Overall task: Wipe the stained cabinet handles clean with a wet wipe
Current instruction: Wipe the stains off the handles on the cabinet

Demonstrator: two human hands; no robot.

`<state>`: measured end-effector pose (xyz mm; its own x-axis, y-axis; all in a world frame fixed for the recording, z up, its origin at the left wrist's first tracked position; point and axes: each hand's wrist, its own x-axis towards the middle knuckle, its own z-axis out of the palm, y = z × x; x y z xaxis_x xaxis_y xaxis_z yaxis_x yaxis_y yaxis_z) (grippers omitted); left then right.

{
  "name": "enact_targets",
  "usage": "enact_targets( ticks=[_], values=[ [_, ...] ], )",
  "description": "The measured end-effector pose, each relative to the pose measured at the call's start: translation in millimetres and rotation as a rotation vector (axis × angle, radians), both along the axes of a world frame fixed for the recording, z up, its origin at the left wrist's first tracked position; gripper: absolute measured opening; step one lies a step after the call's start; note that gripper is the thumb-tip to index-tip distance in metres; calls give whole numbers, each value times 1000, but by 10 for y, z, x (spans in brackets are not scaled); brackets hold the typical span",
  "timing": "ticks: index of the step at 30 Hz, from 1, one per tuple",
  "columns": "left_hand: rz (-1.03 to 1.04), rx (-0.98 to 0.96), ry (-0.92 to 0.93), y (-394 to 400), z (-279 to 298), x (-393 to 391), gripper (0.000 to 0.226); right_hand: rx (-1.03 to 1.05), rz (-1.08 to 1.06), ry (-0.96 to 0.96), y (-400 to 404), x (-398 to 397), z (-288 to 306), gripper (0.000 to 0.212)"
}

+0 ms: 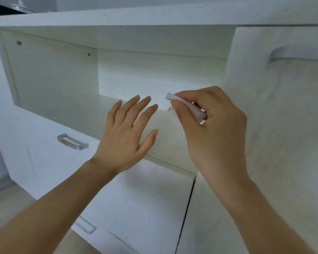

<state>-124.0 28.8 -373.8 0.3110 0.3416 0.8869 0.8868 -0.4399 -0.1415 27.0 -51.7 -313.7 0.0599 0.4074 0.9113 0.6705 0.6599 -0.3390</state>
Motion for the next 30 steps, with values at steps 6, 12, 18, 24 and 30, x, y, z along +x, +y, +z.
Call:
enact_targets(
  ticks=[6, 12, 18, 24, 30],
  values=[
    [46, -168, 94, 112, -486, -720, 58, -98, -21, 41, 315, -502, -649, 12],
    [64, -192, 72, 352, -852, -1484, 59, -197, -8, 85, 508, -1028, -1163, 9],
    [45, -251, -1, 743, -1151, -2258, 67, -284, -97, 79, 735, -1639, -1535, 9],
    [-64, -267, 16, 1295, -1281, -2791, 81, -211, -236, 99, 1004, -2219, -1696, 8],
    [-229, -41, 6, 1773, -1430, -2818, 82, 19, -438, 212, 1224, -2497, -1858, 12]
  ],
)
